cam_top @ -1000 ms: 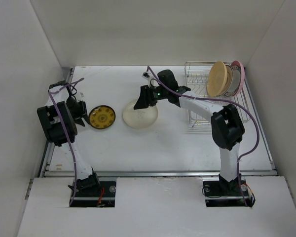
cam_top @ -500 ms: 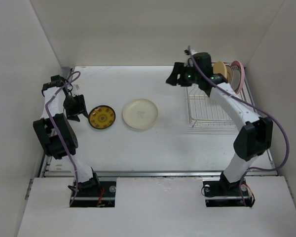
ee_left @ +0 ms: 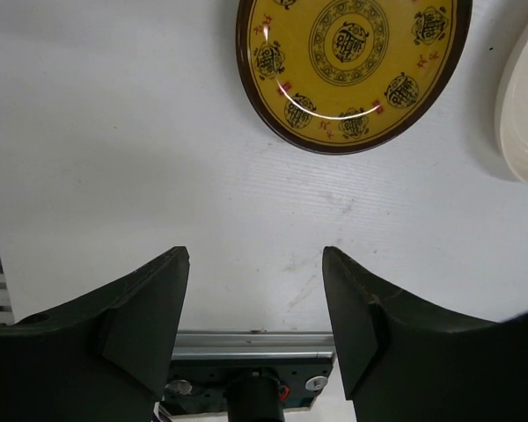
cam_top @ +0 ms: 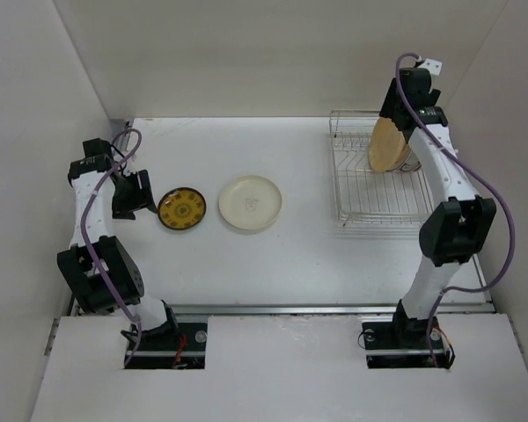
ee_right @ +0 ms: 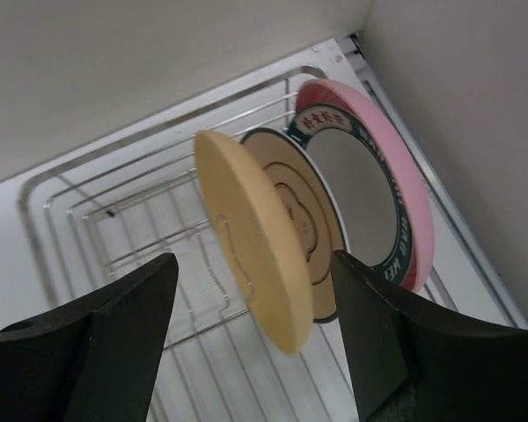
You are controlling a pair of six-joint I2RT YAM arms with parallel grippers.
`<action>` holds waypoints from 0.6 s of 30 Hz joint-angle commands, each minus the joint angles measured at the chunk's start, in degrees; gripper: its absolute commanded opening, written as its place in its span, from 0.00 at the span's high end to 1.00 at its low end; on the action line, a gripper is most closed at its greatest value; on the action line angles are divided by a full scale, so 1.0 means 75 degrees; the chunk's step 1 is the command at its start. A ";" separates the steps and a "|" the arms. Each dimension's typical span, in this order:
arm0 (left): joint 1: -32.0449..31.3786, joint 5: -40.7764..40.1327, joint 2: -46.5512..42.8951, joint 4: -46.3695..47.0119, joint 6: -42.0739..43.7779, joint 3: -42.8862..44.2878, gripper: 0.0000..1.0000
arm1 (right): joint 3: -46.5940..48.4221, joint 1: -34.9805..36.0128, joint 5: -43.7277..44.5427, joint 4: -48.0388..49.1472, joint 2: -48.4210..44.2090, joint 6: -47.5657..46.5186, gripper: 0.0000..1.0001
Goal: Unload the plates from the dish rack
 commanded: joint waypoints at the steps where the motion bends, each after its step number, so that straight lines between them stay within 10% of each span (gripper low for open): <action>1: 0.0015 -0.0085 -0.0168 -0.0092 0.0076 -0.0157 0.41 | 0.0476 -0.0235 0.0250 -0.0517 0.0796 -0.0171 0.24; 8: -0.0056 -0.0238 -0.0320 -0.0163 0.0147 -0.0298 0.40 | 0.0371 -0.0470 0.0343 -0.0530 0.1279 0.0052 0.29; 12: -0.0138 -0.0238 -0.0321 -0.0163 0.0147 -0.0298 0.40 | 0.0090 -0.0470 0.0273 -0.0448 0.1140 0.0052 0.63; 18: -0.0290 -0.0413 -0.0391 -0.0232 0.0147 -0.0228 0.40 | -0.0308 -0.0470 0.0437 -0.0272 -0.0064 -0.0018 0.89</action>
